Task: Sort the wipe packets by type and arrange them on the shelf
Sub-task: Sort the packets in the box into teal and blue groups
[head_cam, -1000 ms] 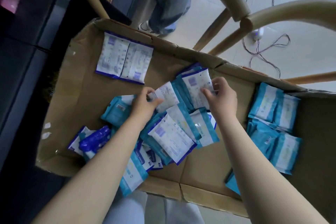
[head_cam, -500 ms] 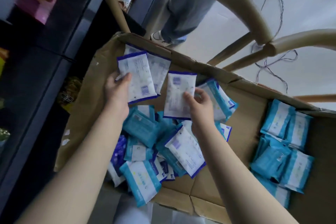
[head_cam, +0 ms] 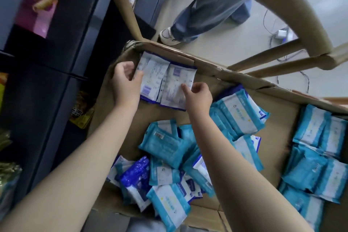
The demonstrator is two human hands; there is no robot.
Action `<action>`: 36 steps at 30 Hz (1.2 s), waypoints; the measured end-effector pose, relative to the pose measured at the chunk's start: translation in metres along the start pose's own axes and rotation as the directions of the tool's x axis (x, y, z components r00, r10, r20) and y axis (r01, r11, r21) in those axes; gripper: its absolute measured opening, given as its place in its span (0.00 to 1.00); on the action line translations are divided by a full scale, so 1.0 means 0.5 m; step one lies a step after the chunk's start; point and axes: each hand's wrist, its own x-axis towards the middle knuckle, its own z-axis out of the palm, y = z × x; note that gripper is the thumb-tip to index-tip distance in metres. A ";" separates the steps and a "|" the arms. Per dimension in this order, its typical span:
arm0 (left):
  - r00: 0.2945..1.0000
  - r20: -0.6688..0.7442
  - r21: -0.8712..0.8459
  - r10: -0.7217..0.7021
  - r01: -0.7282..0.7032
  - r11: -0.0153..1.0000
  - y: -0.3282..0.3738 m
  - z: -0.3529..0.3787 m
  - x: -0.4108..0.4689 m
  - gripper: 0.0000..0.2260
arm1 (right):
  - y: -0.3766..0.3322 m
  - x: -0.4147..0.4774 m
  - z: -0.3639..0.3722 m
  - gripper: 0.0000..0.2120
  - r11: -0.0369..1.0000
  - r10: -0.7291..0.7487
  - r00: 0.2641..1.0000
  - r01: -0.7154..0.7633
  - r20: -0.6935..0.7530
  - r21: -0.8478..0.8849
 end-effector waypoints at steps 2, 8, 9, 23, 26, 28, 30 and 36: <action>1.000 0.005 -0.003 0.019 -0.019 1.000 -0.007 -0.020 -0.038 0.12 | 0.010 -0.006 -0.029 0.16 0.991 -0.106 0.994 0.104 -0.017 -0.086; 0.922 0.289 0.180 -0.259 0.214 0.960 -0.088 -0.056 -0.192 0.14 | 0.077 -0.024 -0.207 0.17 0.862 -0.443 0.865 0.339 -0.235 -0.376; 0.889 0.329 0.252 -0.318 0.242 0.937 -0.106 -0.058 -0.217 0.17 | 0.093 -0.019 -0.236 0.20 0.855 -0.416 0.880 0.292 -0.231 -0.428; 0.929 0.088 0.208 -0.360 0.337 0.919 -0.082 -0.033 -0.353 0.14 | 0.173 -0.023 -0.346 0.07 0.909 -0.277 0.960 0.276 0.043 -0.311; 0.880 0.155 0.060 -0.449 0.445 0.893 -0.078 -0.043 -0.357 0.06 | 0.178 -0.043 -0.352 0.06 0.934 -0.271 0.962 0.269 0.024 -0.236; 0.855 0.202 -0.060 -0.477 0.497 0.866 -0.066 -0.051 -0.364 0.04 | 0.177 -0.057 -0.355 0.06 0.946 -0.285 0.958 0.278 -0.019 -0.167; 0.864 0.226 -0.154 -0.450 0.488 0.859 -0.050 -0.058 -0.374 0.05 | 0.175 -0.071 -0.362 0.06 0.966 -0.260 0.960 0.257 -0.102 -0.039; 0.914 0.212 -0.425 -0.345 0.404 0.810 0.035 -0.047 -0.429 0.13 | 0.205 -0.114 -0.424 0.10 0.897 0.022 0.968 0.092 -0.251 0.432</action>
